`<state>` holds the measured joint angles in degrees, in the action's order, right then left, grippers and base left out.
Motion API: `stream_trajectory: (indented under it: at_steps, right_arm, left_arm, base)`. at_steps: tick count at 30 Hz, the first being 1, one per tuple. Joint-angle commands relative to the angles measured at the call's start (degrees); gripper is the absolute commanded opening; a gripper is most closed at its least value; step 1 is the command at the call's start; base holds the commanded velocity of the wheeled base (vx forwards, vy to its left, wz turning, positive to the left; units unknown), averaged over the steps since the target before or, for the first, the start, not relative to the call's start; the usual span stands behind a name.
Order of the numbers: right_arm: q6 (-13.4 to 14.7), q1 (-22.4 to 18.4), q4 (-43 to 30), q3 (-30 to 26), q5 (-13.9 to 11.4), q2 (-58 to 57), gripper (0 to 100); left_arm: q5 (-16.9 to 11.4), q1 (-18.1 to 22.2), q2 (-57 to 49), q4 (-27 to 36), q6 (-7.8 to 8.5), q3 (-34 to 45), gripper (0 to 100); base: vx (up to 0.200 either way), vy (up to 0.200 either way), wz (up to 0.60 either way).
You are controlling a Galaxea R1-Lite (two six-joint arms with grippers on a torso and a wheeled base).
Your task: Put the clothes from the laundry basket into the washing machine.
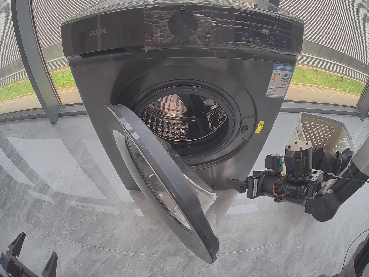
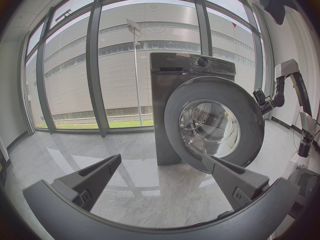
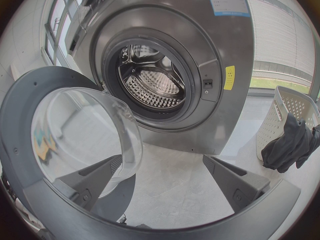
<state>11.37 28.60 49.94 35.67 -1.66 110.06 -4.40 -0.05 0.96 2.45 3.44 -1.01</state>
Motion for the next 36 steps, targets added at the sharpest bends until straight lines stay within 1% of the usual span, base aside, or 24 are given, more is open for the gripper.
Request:
stream_trajectory:
  at_steps: [1, 4, 8, 10, 11, 13, 18, 21, 26, 27, 28, 30, 32, 34, 36]
  right_arm:
    - [0.1, 0.8, 0.3, 3.8, 2.3, 7.5, 100]
    - [0.1, 1.1, 0.3, 4.8, 2.6, 9.2, 100]
    - [0.3, 3.9, 0.7, 5.0, 2.5, 10.2, 100]
    - [0.3, 4.7, 1.1, 4.7, 2.5, 10.2, 100]
    - [0.2, 5.9, 2.3, 3.5, 2.3, 10.1, 100]
    - [0.2, 7.1, 3.4, 2.1, 1.9, 9.7, 100]
    - [0.2, 7.3, 5.2, 1.9, 1.8, 9.6, 100]
    - [0.2, 6.9, 5.3, 3.2, 1.9, 10.1, 100]
    - [0.3, 7.5, 5.3, 5.5, 2.3, 12.4, 100]
    - [0.2, 8.1, 5.2, 7.4, 2.4, 14.0, 100]
    - [0.2, 8.1, 5.2, 7.4, 2.4, 14.0, 100]
    - [0.2, 9.0, 3.8, 11.0, 2.5, 15.0, 100]
    - [0.1, 9.2, 3.3, 11.5, 2.5, 15.2, 100]
    - [0.1, 9.8, 0.6, 14.7, 2.4, 15.9, 100]
    - [0.1, 10.3, -0.5, 16.0, 2.4, 16.2, 100]
  left_arm:
    - [0.0, 0.0, -1.0, 0.0, -0.01, 1.0, 100]
    - [0.0, 0.0, -1.0, 0.0, -0.01, 1.0, 100]
    - [0.0, 0.0, -1.0, 0.0, -0.01, 1.0, 100]
    - [0.0, 0.0, -1.0, 0.0, -0.01, 1.0, 100]
    - [0.0, 0.0, -1.0, 0.0, -0.01, 1.0, 100]
    - [0.0, 0.0, -1.0, 0.0, -0.01, 1.0, 100]
    - [0.0, 0.0, -1.0, 0.0, -0.01, 1.0, 100]
    - [0.0, 0.0, -1.0, 0.0, 0.08, 1.0, 100]
    - [0.0, 0.0, -1.0, 0.0, -0.01, 1.0, 100]
    - [0.0, 0.0, -1.0, 0.0, -0.01, 1.0, 100]
    - [0.0, 0.0, -1.0, 0.0, -0.01, 1.0, 100]
    - [0.0, 0.0, -1.0, 0.0, -0.01, 1.0, 100]
    - [0.0, 0.0, -1.0, 0.0, -0.01, 1.0, 100]
    - [0.0, 0.0, -1.0, 0.0, -0.10, 1.0, 100]
    - [0.0, 0.0, -1.0, 0.0, 0.08, 1.0, 100]
  base:
    - [0.000, 0.000, 0.00]
    - [0.000, 0.000, 0.00]
    - [0.000, 0.000, 0.00]
    - [0.000, 0.000, 0.00]
    - [0.000, 0.000, 0.00]
    - [0.000, 0.000, 0.00]
    - [0.000, 0.000, 0.00]
    - [0.000, 0.000, 0.00]
    - [0.000, 0.000, 0.00]
    - [0.000, 0.000, 0.00]
    - [0.000, 0.000, 0.00]
    - [0.000, 0.000, 0.00]
    - [0.000, 0.000, 0.00]
    - [-0.200, 0.000, 0.00]
    - [-0.200, 0.000, 0.00]
